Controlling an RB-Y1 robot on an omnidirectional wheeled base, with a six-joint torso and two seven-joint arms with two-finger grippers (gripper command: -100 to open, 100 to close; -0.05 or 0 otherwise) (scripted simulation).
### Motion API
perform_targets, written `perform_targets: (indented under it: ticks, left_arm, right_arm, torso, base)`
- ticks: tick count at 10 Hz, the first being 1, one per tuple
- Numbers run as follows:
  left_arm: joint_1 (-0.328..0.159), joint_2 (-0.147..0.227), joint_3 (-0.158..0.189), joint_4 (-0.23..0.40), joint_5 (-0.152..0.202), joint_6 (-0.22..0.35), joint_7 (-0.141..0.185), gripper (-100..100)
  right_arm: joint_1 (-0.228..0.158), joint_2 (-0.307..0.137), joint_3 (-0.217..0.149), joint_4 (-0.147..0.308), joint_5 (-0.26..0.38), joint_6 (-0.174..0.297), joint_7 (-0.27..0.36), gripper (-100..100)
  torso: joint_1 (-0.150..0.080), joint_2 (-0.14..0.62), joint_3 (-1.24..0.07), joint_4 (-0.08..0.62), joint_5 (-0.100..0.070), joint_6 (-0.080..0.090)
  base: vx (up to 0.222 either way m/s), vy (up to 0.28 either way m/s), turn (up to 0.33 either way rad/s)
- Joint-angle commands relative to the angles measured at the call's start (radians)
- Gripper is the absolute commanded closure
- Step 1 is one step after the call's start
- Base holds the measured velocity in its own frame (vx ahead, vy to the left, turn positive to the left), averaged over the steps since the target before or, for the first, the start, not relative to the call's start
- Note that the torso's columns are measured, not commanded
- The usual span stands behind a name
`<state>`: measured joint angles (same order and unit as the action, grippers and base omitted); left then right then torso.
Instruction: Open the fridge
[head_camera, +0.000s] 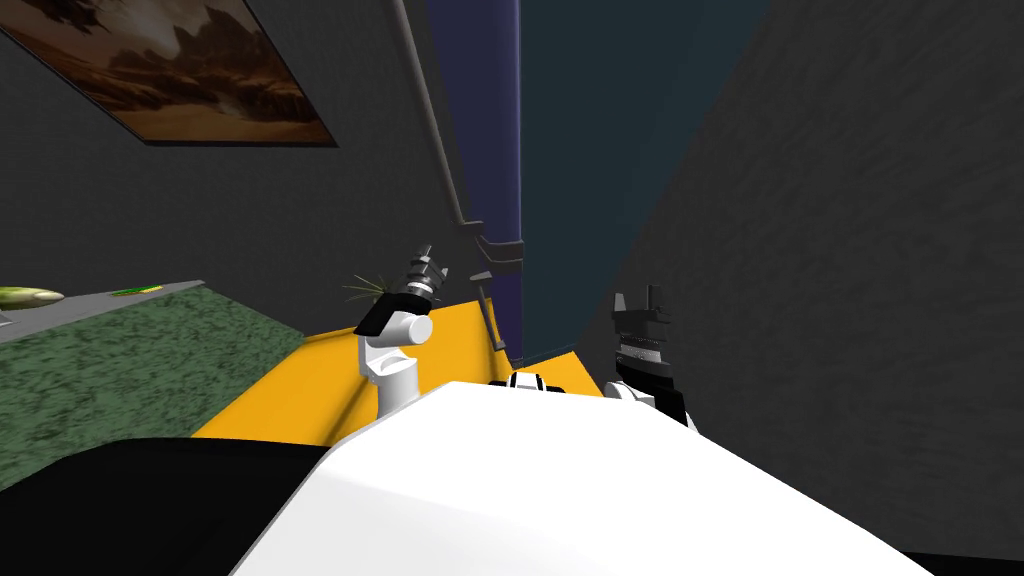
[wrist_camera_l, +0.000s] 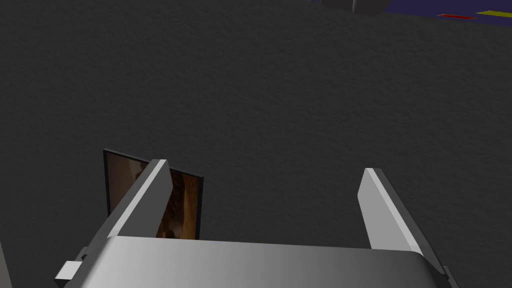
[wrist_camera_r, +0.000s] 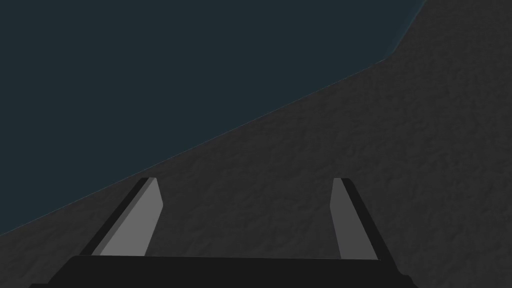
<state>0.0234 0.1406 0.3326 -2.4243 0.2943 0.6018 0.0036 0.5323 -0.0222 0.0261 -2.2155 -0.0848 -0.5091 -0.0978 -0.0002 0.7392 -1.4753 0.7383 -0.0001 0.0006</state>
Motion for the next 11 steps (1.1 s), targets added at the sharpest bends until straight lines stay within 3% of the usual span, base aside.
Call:
perform_targets:
  ticks: [1,6,11]
  left_arm:
    - [-0.034,0.0,0.02,-0.012,0.025,0.077,-0.004,-100]
    - [-0.076,0.009,0.044,-0.044,0.054,0.194,-0.009,-100]
    - [-0.119,0.035,0.069,-0.15,0.085,0.302,-0.013,-100]
  right_arm:
    - [0.0,0.0,0.0,0.0,0.0,0.0,0.0,0]
    - [0.0,0.0,0.0,0.0,0.0,0.0,0.0,0]
    - [0.0,0.0,0.0,0.0,0.0,0.0,0.0,0]
  torso:
    - [0.001,0.0,0.0,0.0,0.0,-0.001]
    - [0.001,0.0,0.0,0.0,0.0,0.0]
    - [-0.003,-0.001,-0.001,0.001,-0.002,0.002]
  base:
    - [0.092,-0.134,0.177]
    - [0.069,-0.101,0.081]
    - [0.056,-0.09,0.094]
